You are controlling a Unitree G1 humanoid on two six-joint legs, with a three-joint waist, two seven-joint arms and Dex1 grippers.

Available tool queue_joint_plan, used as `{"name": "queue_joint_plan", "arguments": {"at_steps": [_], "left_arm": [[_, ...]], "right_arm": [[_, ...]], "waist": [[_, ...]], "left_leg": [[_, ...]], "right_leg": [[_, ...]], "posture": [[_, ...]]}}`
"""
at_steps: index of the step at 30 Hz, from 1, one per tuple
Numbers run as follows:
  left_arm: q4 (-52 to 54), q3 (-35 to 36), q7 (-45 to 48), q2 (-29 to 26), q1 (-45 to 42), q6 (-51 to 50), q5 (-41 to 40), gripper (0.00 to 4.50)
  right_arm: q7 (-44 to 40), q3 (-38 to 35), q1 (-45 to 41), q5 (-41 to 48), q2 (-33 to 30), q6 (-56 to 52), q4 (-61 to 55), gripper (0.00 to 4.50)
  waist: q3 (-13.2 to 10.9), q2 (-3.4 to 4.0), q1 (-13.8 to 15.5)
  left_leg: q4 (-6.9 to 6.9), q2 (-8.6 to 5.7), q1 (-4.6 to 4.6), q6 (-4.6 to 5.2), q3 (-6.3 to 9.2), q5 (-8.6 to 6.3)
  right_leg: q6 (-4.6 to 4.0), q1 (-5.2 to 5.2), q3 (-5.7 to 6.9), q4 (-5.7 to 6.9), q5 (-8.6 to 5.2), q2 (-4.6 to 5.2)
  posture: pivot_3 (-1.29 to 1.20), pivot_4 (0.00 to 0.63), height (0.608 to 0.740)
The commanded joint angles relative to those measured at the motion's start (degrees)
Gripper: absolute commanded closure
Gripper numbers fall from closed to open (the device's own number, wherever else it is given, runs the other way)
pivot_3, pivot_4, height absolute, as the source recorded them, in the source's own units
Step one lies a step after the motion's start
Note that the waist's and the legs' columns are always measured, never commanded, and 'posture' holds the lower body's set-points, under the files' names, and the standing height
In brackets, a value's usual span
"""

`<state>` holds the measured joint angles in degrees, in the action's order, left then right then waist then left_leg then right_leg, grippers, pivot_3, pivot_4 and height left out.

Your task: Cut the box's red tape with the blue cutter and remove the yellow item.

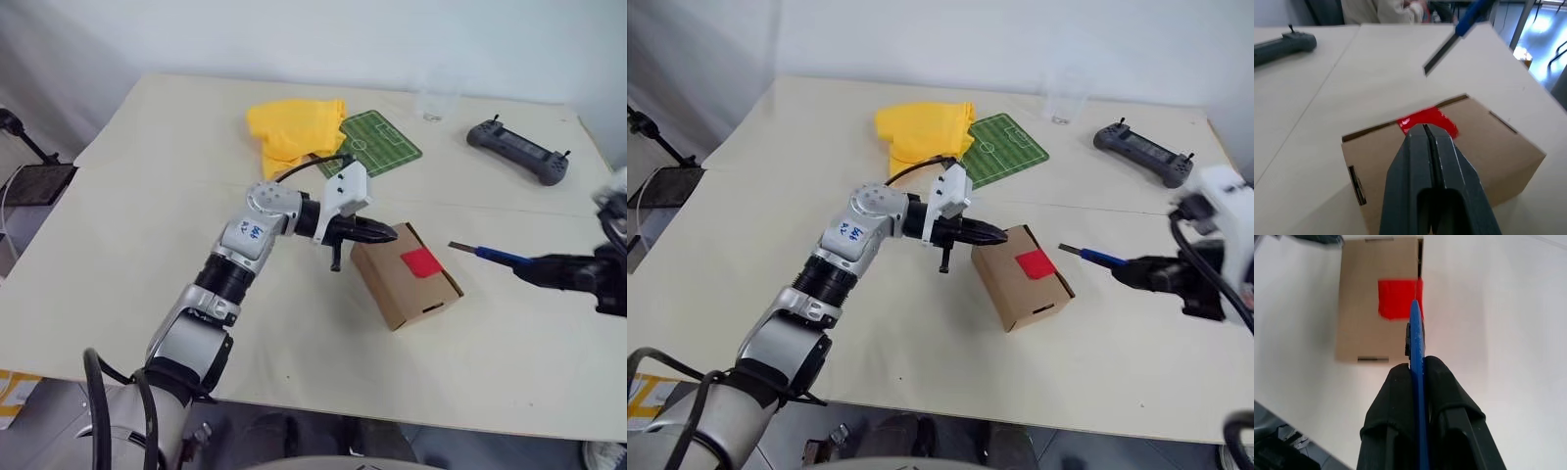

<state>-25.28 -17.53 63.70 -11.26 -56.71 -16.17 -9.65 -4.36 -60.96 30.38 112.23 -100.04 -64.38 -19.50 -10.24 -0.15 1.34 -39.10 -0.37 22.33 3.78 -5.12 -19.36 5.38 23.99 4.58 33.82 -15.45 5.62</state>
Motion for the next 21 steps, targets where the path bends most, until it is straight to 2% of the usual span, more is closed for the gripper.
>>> {"name": "queue_joint_plan", "arguments": {"at_steps": [1,8,21], "left_arm": [[4.7,-0.8,-1.3,0.0,0.7,-2.1,1.1,4.5],[8.2,-2.9,-3.0,-0.5,2.0,-7.2,3.3,4.5],[11.0,-6.8,-7.6,-0.1,4.2,-13.9,7.1,4.5]], "right_arm": [[-1.6,6.6,-6.4,0.8,-1.6,1.3,2.8,4.42],[-2.8,19.9,-15.6,0.8,-6.1,5.9,4.9,4.42],[2.3,37.8,-24.3,0.8,-6.9,18.4,0.8,4.42]], "waist": [[0.0,-0.04,0.2],[0.0,-0.04,0.2],[0.0,-0.02,0.2]], "left_leg": [[0.0,0.02,0.03,-0.03,0.03,0.01],[-0.07,0.01,0.18,-0.05,0.05,0.03],[-0.21,0.01,0.15,-0.15,0.06,0.13]], "right_leg": [[-0.03,0.03,0.02,0.0,-0.02,0.0],[-0.04,0.13,0.07,0.02,-0.02,0.01],[-0.03,0.11,0.1,0.16,-0.01,0.02]], "posture": [[0.0,0.15,0.74],[0.0,0.15,0.74],[0.0,0.15,0.74]]}}
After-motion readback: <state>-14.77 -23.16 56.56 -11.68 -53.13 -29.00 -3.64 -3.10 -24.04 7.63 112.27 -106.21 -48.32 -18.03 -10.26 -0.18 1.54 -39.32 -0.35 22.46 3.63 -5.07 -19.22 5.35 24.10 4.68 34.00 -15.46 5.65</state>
